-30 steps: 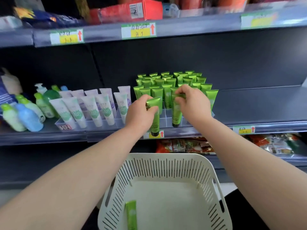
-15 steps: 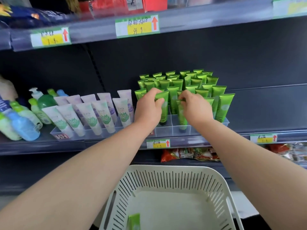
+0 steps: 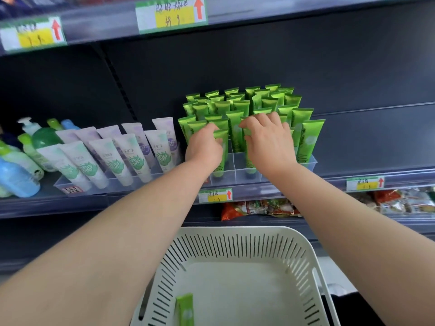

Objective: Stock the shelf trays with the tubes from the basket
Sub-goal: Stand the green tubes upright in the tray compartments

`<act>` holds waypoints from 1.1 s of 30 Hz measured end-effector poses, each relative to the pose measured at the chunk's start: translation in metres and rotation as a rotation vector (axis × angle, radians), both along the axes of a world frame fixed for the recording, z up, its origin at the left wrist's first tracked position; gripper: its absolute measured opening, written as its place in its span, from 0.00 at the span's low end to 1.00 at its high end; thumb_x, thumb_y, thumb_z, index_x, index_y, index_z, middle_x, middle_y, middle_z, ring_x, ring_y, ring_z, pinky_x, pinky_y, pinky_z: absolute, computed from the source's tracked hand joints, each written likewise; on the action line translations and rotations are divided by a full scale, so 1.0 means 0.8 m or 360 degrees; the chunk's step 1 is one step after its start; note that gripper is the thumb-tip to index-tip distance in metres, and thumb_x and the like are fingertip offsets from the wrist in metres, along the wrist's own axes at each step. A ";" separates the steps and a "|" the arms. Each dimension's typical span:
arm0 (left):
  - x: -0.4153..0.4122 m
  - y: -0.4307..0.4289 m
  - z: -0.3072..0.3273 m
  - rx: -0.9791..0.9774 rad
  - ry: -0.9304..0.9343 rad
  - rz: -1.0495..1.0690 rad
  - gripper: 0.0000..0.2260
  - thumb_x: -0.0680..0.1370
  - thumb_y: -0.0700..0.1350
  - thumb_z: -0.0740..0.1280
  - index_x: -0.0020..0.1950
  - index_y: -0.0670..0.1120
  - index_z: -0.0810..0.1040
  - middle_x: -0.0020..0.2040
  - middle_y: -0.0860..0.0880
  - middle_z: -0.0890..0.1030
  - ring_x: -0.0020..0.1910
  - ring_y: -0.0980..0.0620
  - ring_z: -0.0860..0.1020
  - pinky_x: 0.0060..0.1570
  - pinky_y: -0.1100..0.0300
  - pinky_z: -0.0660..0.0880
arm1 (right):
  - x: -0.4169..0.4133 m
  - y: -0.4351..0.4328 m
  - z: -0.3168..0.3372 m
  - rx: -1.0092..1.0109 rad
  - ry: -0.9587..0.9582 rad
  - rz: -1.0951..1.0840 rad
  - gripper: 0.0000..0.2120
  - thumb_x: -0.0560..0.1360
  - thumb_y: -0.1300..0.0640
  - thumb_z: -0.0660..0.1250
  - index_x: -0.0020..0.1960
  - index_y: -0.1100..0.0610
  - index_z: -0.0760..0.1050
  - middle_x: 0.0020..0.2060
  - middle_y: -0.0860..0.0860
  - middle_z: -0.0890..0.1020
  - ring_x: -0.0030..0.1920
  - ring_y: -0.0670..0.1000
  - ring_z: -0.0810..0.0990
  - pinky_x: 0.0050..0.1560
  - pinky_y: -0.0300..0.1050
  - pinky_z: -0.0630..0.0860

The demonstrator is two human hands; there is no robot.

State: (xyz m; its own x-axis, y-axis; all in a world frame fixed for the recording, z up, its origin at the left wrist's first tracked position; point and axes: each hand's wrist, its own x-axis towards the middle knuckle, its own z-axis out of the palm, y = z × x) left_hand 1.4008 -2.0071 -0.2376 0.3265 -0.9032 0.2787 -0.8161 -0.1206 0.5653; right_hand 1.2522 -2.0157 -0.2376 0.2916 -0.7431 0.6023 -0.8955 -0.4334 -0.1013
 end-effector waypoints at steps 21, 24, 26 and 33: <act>0.014 0.114 0.011 -0.0310 0.0095 -0.0146 0.06 0.79 0.42 0.65 0.54 0.50 0.79 0.52 0.54 0.81 0.51 0.53 0.79 0.53 0.53 0.77 | 0.017 0.095 -0.033 0.0075 0.0172 0.0162 0.17 0.73 0.63 0.65 0.60 0.51 0.74 0.57 0.49 0.76 0.57 0.56 0.71 0.47 0.49 0.65; 0.012 0.146 -0.024 -0.0172 0.0103 -0.0194 0.06 0.79 0.42 0.65 0.54 0.50 0.79 0.52 0.53 0.82 0.51 0.51 0.79 0.53 0.52 0.77 | 0.015 0.119 -0.066 0.0148 0.0203 0.0188 0.16 0.74 0.62 0.64 0.61 0.52 0.74 0.56 0.50 0.76 0.57 0.56 0.71 0.46 0.49 0.63; 0.013 0.165 -0.050 -0.0061 0.0098 -0.0243 0.07 0.78 0.42 0.66 0.55 0.49 0.79 0.53 0.51 0.82 0.52 0.49 0.79 0.54 0.51 0.76 | 0.014 0.136 -0.091 0.0253 0.0210 0.0217 0.14 0.75 0.60 0.64 0.60 0.51 0.74 0.56 0.49 0.76 0.57 0.56 0.70 0.47 0.49 0.63; 0.019 0.206 -0.132 0.0482 -0.0031 -0.0200 0.09 0.78 0.40 0.62 0.54 0.50 0.79 0.54 0.51 0.80 0.54 0.48 0.78 0.54 0.53 0.75 | 0.006 0.184 -0.174 0.0587 0.0324 0.0295 0.17 0.75 0.61 0.64 0.62 0.48 0.73 0.60 0.46 0.75 0.61 0.53 0.69 0.55 0.48 0.67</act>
State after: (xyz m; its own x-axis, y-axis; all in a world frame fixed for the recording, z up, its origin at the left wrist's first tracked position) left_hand 1.4164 -1.8422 -0.3433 0.2044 -0.9789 -0.0037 -0.8455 -0.1785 0.5033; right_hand 1.2571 -1.8688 -0.3771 0.5250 -0.8211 0.2239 -0.8237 -0.5564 -0.1091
